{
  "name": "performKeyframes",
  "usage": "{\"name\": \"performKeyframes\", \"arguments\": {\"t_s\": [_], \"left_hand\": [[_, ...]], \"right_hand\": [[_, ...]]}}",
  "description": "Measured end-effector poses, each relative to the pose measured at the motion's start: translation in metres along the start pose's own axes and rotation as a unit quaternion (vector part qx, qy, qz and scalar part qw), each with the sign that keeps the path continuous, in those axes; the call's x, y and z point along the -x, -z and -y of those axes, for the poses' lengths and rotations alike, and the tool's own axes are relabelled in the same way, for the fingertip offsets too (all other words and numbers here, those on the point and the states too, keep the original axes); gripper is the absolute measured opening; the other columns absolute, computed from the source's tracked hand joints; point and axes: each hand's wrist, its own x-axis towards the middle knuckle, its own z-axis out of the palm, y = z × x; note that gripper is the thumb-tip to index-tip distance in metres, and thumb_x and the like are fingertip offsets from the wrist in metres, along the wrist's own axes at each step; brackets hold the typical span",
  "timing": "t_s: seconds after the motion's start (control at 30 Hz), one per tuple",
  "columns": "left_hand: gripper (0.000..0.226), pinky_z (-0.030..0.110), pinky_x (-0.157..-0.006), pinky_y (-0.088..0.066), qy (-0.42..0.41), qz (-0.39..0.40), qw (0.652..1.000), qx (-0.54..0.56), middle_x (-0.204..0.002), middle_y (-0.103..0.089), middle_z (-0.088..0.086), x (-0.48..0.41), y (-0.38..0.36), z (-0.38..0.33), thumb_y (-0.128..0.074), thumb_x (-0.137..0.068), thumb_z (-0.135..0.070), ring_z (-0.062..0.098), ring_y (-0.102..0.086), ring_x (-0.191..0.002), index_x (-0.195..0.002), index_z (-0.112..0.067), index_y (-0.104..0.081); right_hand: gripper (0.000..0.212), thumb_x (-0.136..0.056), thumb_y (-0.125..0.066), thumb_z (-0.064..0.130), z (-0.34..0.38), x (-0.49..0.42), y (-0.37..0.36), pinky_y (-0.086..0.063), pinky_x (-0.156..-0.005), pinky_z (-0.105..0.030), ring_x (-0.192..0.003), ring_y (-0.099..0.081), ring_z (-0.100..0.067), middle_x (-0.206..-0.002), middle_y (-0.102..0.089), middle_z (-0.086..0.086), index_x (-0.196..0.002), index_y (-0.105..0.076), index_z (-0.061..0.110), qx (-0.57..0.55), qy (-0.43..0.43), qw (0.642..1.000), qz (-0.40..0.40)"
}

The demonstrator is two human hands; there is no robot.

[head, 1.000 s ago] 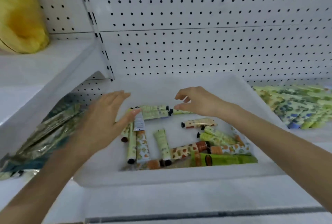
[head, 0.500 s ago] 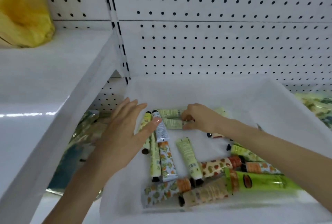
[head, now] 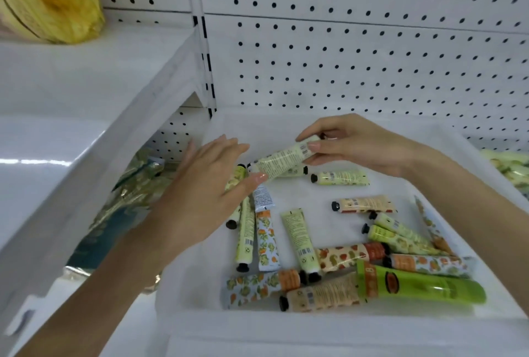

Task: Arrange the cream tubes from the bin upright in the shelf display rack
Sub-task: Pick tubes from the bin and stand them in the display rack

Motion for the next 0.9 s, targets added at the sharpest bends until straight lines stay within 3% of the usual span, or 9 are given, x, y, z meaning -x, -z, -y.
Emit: {"name": "performKeyframes", "arguments": {"t_s": [0.07,0.13,0.2,0.3,0.4,0.47,0.57,0.7,0.9], "left_hand": [[0.071,0.016,-0.112,-0.012,-0.004,0.038,0.998,0.044,-0.141,-0.045,-0.013,-0.003,0.005,-0.009,-0.031,-0.085,-0.074,-0.012,-0.03,-0.123,-0.14,-0.03,-0.04],[0.056,0.016,-0.084,-0.046,0.015,0.067,0.99,0.124,-0.114,-0.065,-0.015,-0.007,0.007,-0.017,-0.038,-0.083,-0.065,-0.005,-0.059,-0.091,-0.13,-0.036,-0.049],[0.039,0.022,-0.056,-0.05,0.037,0.058,0.978,0.195,-0.081,-0.07,-0.015,-0.012,0.006,-0.022,-0.045,-0.084,-0.054,0.005,-0.064,-0.063,-0.115,-0.035,-0.059],[0.021,0.024,-0.051,-0.051,0.088,0.044,0.938,0.332,-0.079,-0.072,0.0,-0.016,0.004,-0.026,-0.055,-0.091,-0.028,0.015,-0.065,-0.06,-0.106,-0.019,-0.066],[0.015,0.022,-0.041,-0.045,0.082,0.047,0.931,0.353,-0.072,-0.07,0.004,-0.017,0.005,-0.03,-0.054,-0.093,-0.019,0.013,-0.057,-0.05,-0.103,-0.017,-0.066],[0.016,0.021,-0.039,-0.042,0.09,0.043,0.924,0.368,-0.069,-0.069,0.003,-0.018,0.005,-0.031,-0.053,-0.094,-0.019,0.01,-0.053,-0.046,-0.102,-0.016,-0.066],[0.019,0.019,-0.041,-0.042,0.13,0.031,0.898,0.419,-0.076,-0.07,0.005,-0.024,0.002,-0.034,-0.051,-0.096,-0.018,0.008,-0.051,-0.046,-0.107,-0.01,-0.065],[0.022,0.016,-0.044,-0.044,0.171,0.046,0.87,0.46,-0.091,-0.07,0.009,-0.032,-0.003,-0.031,-0.051,-0.096,-0.019,0.006,-0.052,-0.048,-0.11,-0.008,-0.065],[0.016,0.021,-0.064,-0.058,0.203,0.092,0.855,0.469,-0.087,-0.074,0.007,-0.038,-0.01,-0.023,-0.058,-0.091,-0.019,0.011,-0.071,-0.072,-0.103,-0.012,-0.067]], "right_hand": [[0.021,-0.09,-0.057,0.001,0.009,0.008,-0.001,-0.055,-0.087,-0.029,-0.099,-0.068,-0.027,-0.106,-0.064,-0.011,-0.109,-0.066,0.001,-0.042,0.018,0.999,0.03],[0.021,-0.09,-0.057,0.0,0.015,0.013,-0.005,-0.054,-0.088,-0.03,-0.1,-0.067,-0.027,-0.108,-0.063,-0.012,-0.109,-0.066,0.002,-0.049,0.045,0.997,0.039],[0.021,-0.089,-0.057,-0.001,0.019,0.016,-0.009,-0.055,-0.087,-0.03,-0.099,-0.068,-0.027,-0.107,-0.063,-0.011,-0.107,-0.065,0.002,-0.054,0.066,0.996,0.033],[0.02,-0.087,-0.059,-0.001,0.02,0.016,-0.012,-0.055,-0.085,-0.029,-0.098,-0.068,-0.028,-0.108,-0.064,-0.013,-0.106,-0.061,-0.001,-0.063,0.089,0.994,0.027],[0.027,-0.084,-0.061,0.004,0.018,0.014,-0.009,-0.056,-0.084,-0.03,-0.097,-0.069,-0.029,-0.108,-0.067,-0.015,-0.11,-0.058,-0.001,-0.082,0.073,0.994,0.021],[0.035,-0.08,-0.065,0.014,0.015,0.013,0.001,-0.056,-0.084,-0.029,-0.096,-0.069,-0.026,-0.108,-0.069,-0.013,-0.113,-0.06,0.002,-0.061,0.049,0.997,0.02],[0.028,-0.081,-0.07,0.022,-0.003,0.007,0.025,-0.056,-0.086,-0.026,-0.094,-0.069,-0.014,-0.105,-0.071,-0.002,-0.107,-0.067,0.012,0.099,0.006,0.995,-0.019],[0.016,-0.083,-0.071,0.022,-0.05,-0.004,0.048,-0.046,-0.082,-0.012,-0.094,-0.064,-0.006,-0.102,-0.071,0.004,-0.098,-0.073,0.016,0.306,-0.053,0.95,-0.045],[0.03,-0.08,-0.074,0.021,-0.093,-0.018,0.053,-0.044,-0.079,-0.017,-0.087,-0.06,-0.007,-0.105,-0.07,-0.002,-0.109,-0.07,0.013,0.398,-0.088,0.912,-0.035]]}}
